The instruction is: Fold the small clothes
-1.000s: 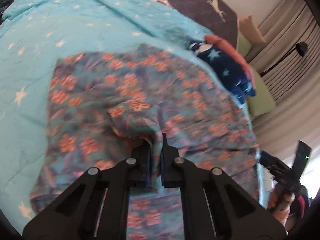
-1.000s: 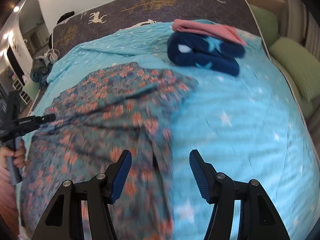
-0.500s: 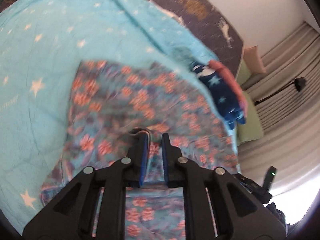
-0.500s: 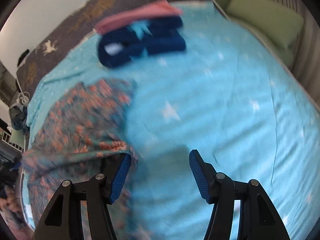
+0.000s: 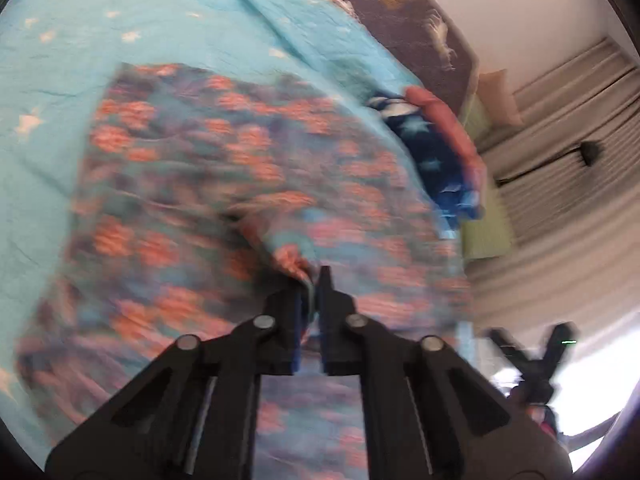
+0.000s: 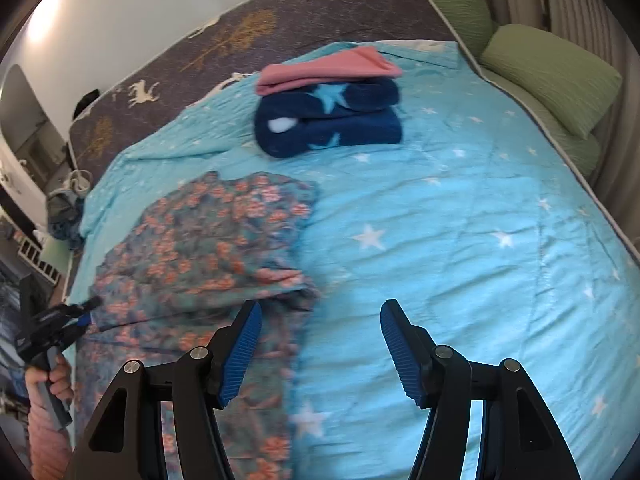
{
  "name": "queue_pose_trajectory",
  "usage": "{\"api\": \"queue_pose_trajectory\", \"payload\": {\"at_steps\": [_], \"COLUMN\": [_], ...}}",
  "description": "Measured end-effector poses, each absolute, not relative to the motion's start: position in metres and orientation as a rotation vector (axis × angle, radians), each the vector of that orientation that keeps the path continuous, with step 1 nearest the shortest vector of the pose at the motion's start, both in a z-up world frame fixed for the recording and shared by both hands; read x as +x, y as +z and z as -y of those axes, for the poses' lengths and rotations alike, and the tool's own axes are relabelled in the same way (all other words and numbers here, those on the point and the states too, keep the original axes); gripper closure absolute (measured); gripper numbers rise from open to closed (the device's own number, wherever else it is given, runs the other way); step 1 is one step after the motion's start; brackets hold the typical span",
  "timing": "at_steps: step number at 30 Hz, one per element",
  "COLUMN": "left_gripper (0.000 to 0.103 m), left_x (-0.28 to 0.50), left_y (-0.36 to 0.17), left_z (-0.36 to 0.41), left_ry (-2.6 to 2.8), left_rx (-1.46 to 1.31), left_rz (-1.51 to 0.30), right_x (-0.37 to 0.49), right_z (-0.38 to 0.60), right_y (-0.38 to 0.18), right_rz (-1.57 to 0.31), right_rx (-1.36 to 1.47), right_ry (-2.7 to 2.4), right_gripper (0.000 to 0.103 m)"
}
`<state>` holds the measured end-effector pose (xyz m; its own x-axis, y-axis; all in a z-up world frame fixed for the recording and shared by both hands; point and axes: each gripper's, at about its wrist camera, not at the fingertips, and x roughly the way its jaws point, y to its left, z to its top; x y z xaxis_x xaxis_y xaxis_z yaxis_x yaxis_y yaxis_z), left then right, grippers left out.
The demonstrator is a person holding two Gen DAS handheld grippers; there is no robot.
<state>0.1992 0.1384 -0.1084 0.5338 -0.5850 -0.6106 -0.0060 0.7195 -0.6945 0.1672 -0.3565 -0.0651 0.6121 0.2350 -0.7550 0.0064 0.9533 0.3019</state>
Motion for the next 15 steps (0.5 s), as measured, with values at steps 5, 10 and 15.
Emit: {"api": "queue_pose_trajectory", "payload": {"at_steps": [5,10,15], "left_gripper": [0.093,0.040,0.040], "left_x": [0.162,0.145,0.154], "left_y": [-0.061,-0.096,-0.117], "left_z": [-0.139,-0.157,-0.173], "left_ry": [-0.380,-0.219,-0.209], "left_rx": [-0.589,-0.507,-0.637], "left_rz": [-0.940,-1.078,-1.070], "right_x": [0.159,0.154,0.156], "right_z": [0.346,0.346,0.346], "right_y": [-0.063,-0.064,-0.064], "right_rz": [-0.898,-0.904,-0.910], "right_rx": [0.273,0.273,0.278], "right_ry": [0.150,0.163,0.164], "right_gripper": [0.040,0.039,0.039]}}
